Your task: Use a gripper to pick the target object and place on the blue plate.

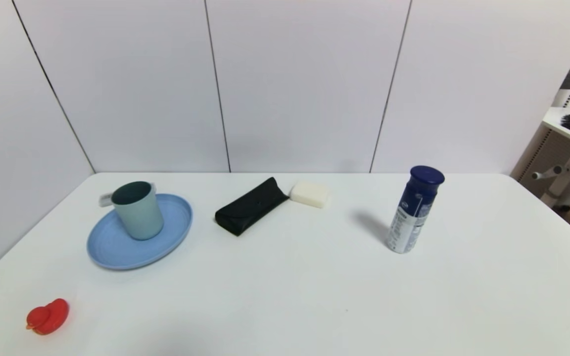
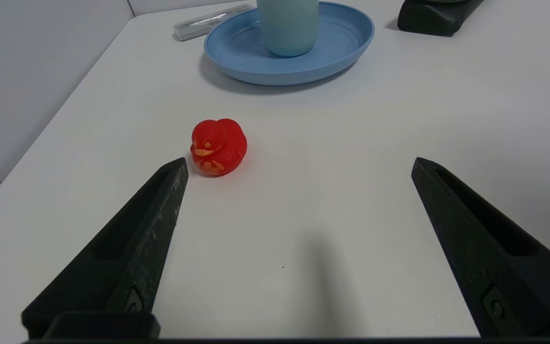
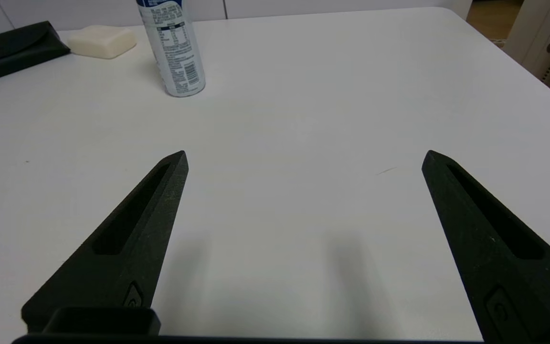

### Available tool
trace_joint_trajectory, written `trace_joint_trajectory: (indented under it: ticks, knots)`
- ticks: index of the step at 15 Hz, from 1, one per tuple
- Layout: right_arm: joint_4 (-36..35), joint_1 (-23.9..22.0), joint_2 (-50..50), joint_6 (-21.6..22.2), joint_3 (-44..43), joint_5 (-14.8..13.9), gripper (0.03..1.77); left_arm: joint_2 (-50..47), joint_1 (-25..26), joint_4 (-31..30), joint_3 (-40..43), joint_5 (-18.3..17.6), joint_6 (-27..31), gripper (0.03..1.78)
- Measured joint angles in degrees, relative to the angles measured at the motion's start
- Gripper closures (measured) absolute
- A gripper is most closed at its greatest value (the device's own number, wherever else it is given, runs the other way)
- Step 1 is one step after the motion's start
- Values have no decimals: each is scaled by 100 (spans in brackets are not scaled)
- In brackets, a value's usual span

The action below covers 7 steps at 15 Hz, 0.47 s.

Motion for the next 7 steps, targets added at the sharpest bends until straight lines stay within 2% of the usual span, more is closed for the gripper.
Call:
trace_joint_trajectory:
  ticks: [7]
  knots:
    - [2,0,2,2,0,-5,11,0,0,0,0,5,-2,12]
